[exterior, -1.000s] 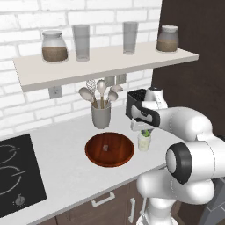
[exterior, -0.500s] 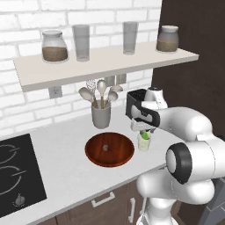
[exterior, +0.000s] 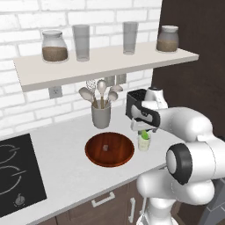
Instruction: Grab a lemon wedge from the fridge and one ice cube from the ice bowl, and put them in the glass of lemonade.
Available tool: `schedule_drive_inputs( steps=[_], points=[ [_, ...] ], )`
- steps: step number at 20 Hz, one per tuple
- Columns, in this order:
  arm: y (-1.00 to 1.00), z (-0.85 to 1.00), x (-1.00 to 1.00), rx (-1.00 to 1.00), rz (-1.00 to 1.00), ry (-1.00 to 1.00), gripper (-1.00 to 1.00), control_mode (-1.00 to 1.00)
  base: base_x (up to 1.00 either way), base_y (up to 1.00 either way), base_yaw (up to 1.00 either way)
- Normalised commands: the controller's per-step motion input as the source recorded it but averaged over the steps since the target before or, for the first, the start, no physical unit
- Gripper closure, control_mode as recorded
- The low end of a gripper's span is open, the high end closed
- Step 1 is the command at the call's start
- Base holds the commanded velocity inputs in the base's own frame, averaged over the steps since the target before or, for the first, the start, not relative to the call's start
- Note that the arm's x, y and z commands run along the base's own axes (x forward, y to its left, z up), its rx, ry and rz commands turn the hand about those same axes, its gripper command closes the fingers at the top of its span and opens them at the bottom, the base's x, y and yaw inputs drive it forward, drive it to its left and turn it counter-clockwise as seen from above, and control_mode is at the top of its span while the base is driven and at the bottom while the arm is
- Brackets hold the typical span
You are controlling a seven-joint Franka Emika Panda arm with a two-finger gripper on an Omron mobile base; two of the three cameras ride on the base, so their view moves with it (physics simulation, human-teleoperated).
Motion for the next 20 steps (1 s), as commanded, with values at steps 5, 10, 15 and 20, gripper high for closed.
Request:
schedule_drive_inputs(
  steps=[5,10,15,20],
  points=[
    [0.0,0.12,-0.82,0.1,0.0,-0.11,-1.0,-1.0,0.0,0.0,0.0],
    [0.0,0.18,-0.94,0.09,0.01,-0.15,-1.0,-1.0,0.0,0.0,0.0],
    [0.2,0.4,-0.78,0.04,0.01,-0.1,-1.0,-1.0,0.0,0.0,0.0],
    [0.76,1.0,-0.25,-0.18,0.0,0.02,-1.0,-1.0,0.0,0.0,0.0]
  ],
)
